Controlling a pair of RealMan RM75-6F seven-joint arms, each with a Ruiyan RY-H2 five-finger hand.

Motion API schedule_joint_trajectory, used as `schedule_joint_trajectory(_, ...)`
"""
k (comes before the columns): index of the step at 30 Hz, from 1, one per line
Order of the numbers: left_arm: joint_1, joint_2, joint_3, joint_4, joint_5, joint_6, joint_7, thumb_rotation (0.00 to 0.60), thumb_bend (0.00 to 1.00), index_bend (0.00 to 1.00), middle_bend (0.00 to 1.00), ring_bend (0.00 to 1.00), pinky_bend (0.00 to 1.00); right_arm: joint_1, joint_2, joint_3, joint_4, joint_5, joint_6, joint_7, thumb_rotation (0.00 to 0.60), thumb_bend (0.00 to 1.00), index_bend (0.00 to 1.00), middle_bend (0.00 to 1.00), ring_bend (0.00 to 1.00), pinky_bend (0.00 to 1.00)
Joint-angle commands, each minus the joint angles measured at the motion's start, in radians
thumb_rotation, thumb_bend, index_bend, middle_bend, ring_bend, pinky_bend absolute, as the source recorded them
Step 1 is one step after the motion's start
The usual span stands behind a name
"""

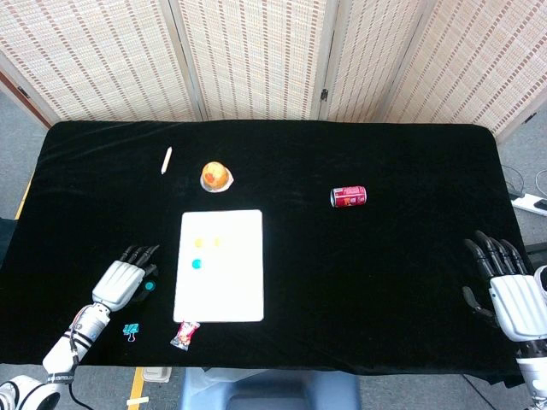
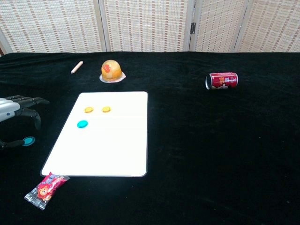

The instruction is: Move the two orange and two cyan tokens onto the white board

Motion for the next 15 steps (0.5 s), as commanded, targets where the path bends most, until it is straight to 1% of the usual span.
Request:
schedule_joint_trajectory(1,0.002,-0.009,-0.001,0.008,-0.002,-0.008,-0.002,0.6,0.41,0.41,0.05,0.0,0.0,0.0,0.0,0.0,0.001,0.0,0.001,0.001,0.6,0.46,0.0,0.0,0.0,0.0)
schedule_joint_trajectory(15,0.013,-0.029,-0.005,0.026,-0.007,-0.032,0.005,0.6,0.41,0.41,0.05,0.0,0.0,-0.001,0.0,-0.002,0.003,0.005,0.0,0.003,0.6,0.46,0.0,0.0,0.0,0.0)
